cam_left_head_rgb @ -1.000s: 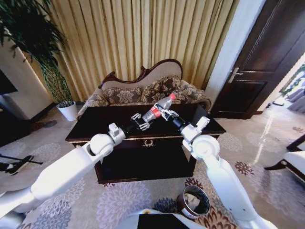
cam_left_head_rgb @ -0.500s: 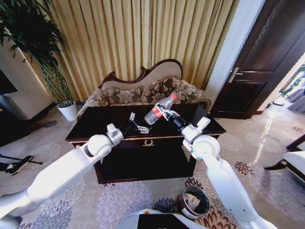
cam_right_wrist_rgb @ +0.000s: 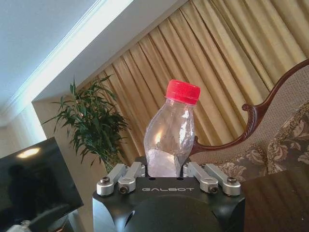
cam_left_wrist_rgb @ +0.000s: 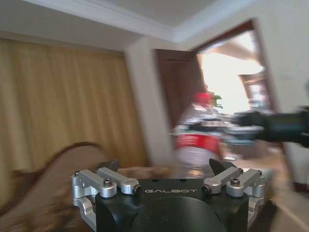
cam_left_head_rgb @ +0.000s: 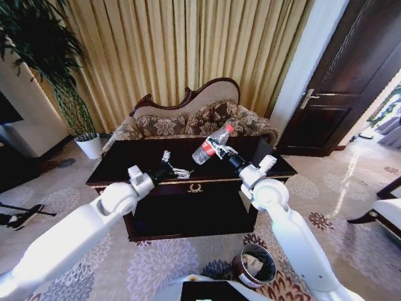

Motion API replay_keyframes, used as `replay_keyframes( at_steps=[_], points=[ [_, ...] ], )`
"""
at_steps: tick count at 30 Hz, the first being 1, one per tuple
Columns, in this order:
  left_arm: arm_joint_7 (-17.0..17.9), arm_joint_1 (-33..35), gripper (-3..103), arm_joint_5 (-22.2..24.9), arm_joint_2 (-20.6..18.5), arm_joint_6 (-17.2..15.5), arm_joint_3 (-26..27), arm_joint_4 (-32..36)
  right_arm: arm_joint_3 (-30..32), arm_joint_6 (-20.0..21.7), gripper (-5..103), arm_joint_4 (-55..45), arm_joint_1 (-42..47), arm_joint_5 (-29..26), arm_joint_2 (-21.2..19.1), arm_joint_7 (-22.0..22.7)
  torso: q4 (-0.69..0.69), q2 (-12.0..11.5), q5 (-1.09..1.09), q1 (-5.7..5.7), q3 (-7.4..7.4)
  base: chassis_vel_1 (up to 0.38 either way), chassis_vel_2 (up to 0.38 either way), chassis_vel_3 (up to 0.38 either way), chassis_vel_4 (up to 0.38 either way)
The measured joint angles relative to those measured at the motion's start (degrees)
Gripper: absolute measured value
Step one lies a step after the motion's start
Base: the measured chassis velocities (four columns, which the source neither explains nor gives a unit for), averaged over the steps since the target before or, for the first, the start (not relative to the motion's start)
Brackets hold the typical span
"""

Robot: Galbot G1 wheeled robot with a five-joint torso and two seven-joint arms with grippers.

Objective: Move to the front of the table and place the trash on the table into the trash bin.

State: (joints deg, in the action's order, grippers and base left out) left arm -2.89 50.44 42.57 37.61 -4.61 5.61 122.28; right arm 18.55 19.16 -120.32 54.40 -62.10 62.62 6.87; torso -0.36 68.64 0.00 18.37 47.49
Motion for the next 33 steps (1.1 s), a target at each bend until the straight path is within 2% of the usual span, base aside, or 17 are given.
replay_keyframes(
  at_steps=[1, 2, 4, 5, 7, 9, 10, 12, 14, 17, 18, 22, 23, 25, 33],
  points=[
    [2.04, 1.53, 100, 0.06, 0.25, -0.35, 1.99, 0.49, 0.19, -0.16, 29, -0.08, 0.31, 0.4, 0.02, 0.0, -0.01, 0.0, 0.0, 0.0, 0.0, 0.0, 0.0, 0.0, 0.0],
    [2.04, 1.53, 100, 0.06, 0.25, -0.35, 1.99, 0.49, 0.19, -0.16, 29, -0.08, 0.31, 0.4, 0.02, 0.0, -0.01, 0.0, 0.0, 0.0, 0.0, 0.0, 0.0, 0.0, 0.0],
    [5.7, 5.34, 100, 0.73, 1.35, -2.13, 7.94, 1.37, 0.73, -0.87, 29, -0.24, 1.08, 1.47, 0.13, -0.01, -0.02, 0.0, 0.0, 0.0, 0.0, 0.0, 0.0, 0.0, 0.0],
    [5.7, 5.34, 100, 0.73, 1.35, -2.13, 7.94, 1.37, 0.73, -0.87, 29, -0.24, 1.08, 1.47, 0.13, -0.01, -0.02, 0.0, 0.0, 0.0, 0.0, 0.0, 0.0, 0.0, 0.0],
    [8.82, 8.99, 100, 1.35, 2.81, -4.83, 14.29, 2.03, 1.31, -1.27, 29, -0.32, 1.88, 3.18, 0.27, -0.03, -0.01, 0.0, 0.01, 0.0, 0.0, 0.0, 0.0, 0.0, 0.0],
    [9.55, 9.96, 100, 1.52, 3.25, -5.29, 15.75, 2.13, 1.55, -1.44, 29, -0.31, 2.19, 3.96, 0.3, -0.03, -0.01, 0.0, 0.01, 0.0, 0.0, 0.0, 0.0, 0.0, 0.0],
    [12.21, 13.16, 100, 1.51, 4.62, -7.08, 20.0, 2.28, 2.23, -1.89, 29, -0.24, 3.18, 5.88, 0.26, -0.04, -0.02, 0.0, 0.01, 0.0, 0.0, 0.0, 0.0, 0.0, 0.0],
    [14.78, 16.45, 100, 0.76, 6.22, -8.56, 24.09, 2.47, 3.44, -2.15, 29, -0.24, 4.06, 7.37, 0.21, -0.05, -0.02, 0.0, 0.0, 0.0, 0.0, 0.0, 0.0, 0.0, 0.0],
    [15.41, 17.51, 100, 0.5, 6.67, -8.98, 25.32, 2.62, 3.81, -2.21, 29, -0.26, 4.25, 7.66, 0.21, -0.05, -0.02, 0.0, -0.01, 0.0, 0.0, 0.0, 0.0, 0.0, 0.0],
    [17.45, 22.7, 100, -0.15, 8.72, -11.25, 32.05, 4.05, 6.04, -2.36, 29, -0.37, 4.95, 9.74, 0.05, -0.07, 0.0, 0.0, 0.01, 0.0, 0.0, 0.0, 0.0, 0.0, 0.0],
    [17.45, 22.7, 100, -0.15, 8.72, -11.25, 32.05, 4.05, 6.04, -2.36, 29, -0.37, 4.95, 9.74, 0.05, -0.07, 0.0, 0.0, 0.01, 0.0, 0.0, 0.0, 0.0, 0.0, 0.0],
    [20.98, 23.96, 100, -0.57, 10.32, -12.95, 35.73, 3.73, 7.32, -2.4, 29, 0.29, 5.47, 13.73, -0.08, -0.07, -0.02, 0.01, 0.01, 0.0, 0.0, 0.0, 0.0, 0.0, 0.0],
    [22.5, 23.89, 100, -0.65, 11.02, -14.22, 36.68, 3.19, 7.37, -2.46, 29, 0.69, 5.92, 15.67, -0.04, -0.07, -0.02, 0.0, 0.01, 0.0, 0.0, 0.0, 0.0, 0.0, 0.0],
    [23.33, 23.84, 100, -0.78, 11.87, -15.01, 37.62, 2.36, 7.37, -2.7, 29, 1.05, 6.52, 17.42, 0.1, -0.07, -0.02, 0.0, 0.01, 0.0, 0.0, 0.0, 0.0, 0.0, 0.0],
    [23.57, 24.99, 100, -2.32, 15.0, -14.64, 40.79, -1.59, 9.13, -3.88, 29, 2.5, 8.68, 23.7, 1.1, -0.07, -0.01, -0.01, -0.01, 0.0, 0.0, 0.0, 0.0, 0.0, 0.0]
  ],
)
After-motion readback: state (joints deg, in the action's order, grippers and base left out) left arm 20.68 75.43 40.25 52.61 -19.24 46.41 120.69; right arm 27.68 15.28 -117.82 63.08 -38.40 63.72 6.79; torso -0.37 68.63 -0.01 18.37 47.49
